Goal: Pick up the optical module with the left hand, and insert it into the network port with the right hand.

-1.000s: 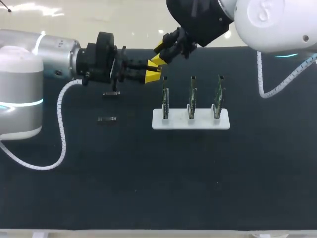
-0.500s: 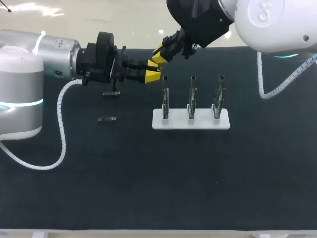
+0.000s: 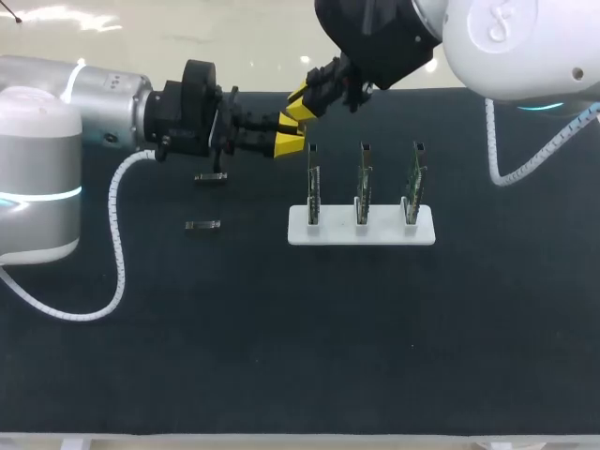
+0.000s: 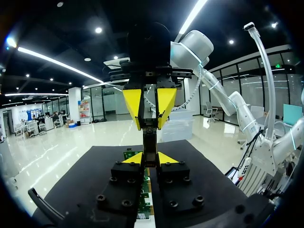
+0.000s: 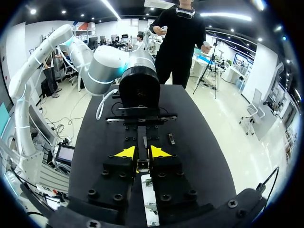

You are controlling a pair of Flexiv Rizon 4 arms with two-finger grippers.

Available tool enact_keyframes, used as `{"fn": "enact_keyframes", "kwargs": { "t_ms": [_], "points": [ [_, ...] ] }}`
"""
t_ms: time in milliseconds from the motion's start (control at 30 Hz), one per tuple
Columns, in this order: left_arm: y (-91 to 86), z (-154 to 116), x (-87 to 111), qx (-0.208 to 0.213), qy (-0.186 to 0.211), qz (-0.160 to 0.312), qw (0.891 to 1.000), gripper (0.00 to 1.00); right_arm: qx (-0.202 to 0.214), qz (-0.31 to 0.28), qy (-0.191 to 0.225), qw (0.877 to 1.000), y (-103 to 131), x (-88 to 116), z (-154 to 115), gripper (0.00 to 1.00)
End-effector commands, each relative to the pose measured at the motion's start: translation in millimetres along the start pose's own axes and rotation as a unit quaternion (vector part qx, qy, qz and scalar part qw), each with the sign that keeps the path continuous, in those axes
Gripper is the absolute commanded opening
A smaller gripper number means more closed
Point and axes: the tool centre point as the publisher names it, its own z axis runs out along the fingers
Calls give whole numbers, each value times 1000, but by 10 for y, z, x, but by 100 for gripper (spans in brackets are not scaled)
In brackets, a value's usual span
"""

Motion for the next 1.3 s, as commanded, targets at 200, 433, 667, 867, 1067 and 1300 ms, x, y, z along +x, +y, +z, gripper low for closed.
{"fn": "enact_keyframes", "kwargs": {
  "t_ms": [200, 433, 667, 867, 1067, 1300],
  "points": [
    [-17, 8, 2, -1, 0, 1, 1000, 49, 2, 0, 0, 1000, 0, 3, 12, 0],
    [-17, 8, 2, -1, 0, 1, 1000, 100, 2, 0, 0, 1000, 0, 3, 12, 0],
    [-17, 8, 2, -1, 0, 1, 1000, 100, 2, 0, 0, 1000, 0, 3, 12, 0],
    [-17, 8, 2, -1, 0, 1, 1000, 100, 2, 0, 0, 1000, 0, 3, 12, 0],
    [-22, -145, 2, -14, 26, 1, 1000, 100, 2, 0, 0, 1000, 0, 3, 12, 0],
    [-135, -522, 6, -2, 80, -9, 997, 100, 2, 0, 0, 1000, 0, 3, 12, 0]
  ]
}}
